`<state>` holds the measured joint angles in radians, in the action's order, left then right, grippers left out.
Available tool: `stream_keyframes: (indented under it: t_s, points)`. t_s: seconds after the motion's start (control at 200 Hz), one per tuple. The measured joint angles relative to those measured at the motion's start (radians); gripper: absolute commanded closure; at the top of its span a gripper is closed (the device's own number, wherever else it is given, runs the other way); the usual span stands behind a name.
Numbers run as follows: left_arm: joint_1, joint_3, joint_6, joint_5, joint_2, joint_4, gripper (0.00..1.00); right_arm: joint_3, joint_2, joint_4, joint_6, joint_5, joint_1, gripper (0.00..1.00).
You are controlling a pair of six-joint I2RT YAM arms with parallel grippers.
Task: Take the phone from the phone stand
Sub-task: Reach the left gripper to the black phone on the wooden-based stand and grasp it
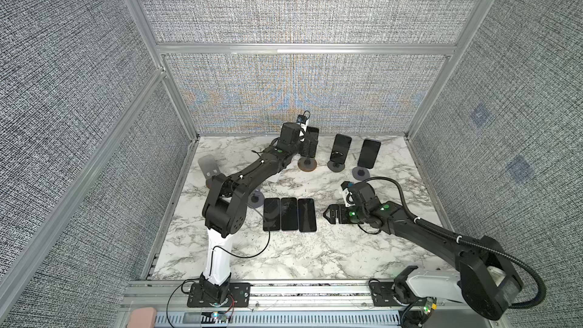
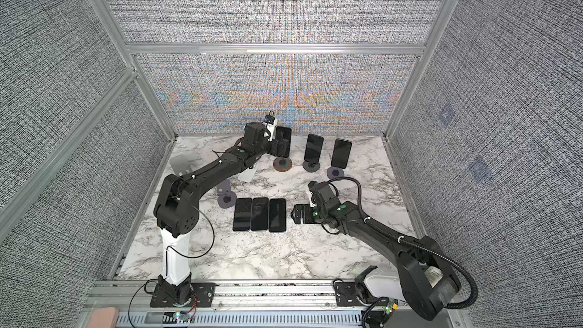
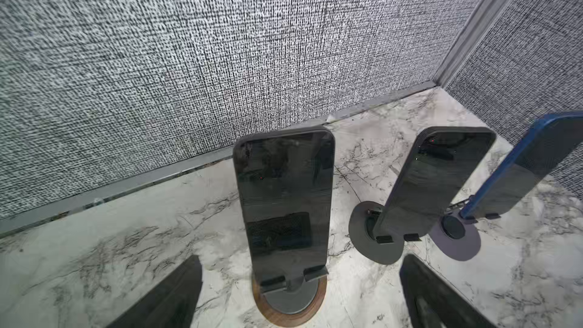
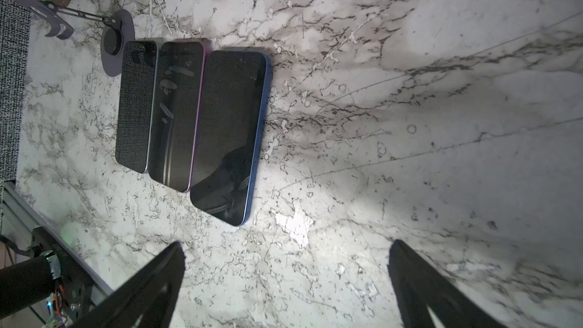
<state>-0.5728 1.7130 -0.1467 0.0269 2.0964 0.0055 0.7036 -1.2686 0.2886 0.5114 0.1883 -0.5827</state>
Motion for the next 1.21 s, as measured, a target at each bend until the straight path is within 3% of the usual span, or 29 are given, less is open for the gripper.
stream_keyframes:
  t_s: [0.48,0.97,1.205]
  points:
    - [-0.001,0.145,0.000,-0.027,0.180,0.002,0.02,-0.016,0.016,0.011,0.000,-0.026,0.000,0.01]
    - [0.000,0.204,-0.004,-0.062,0.243,-0.007,0.02,-0.030,0.031,0.005,-0.001,-0.031,0.007,0.01]
    - [0.000,0.210,-0.004,-0.072,0.247,-0.007,0.13,-0.030,0.031,-0.002,-0.005,-0.031,0.009,0.01]
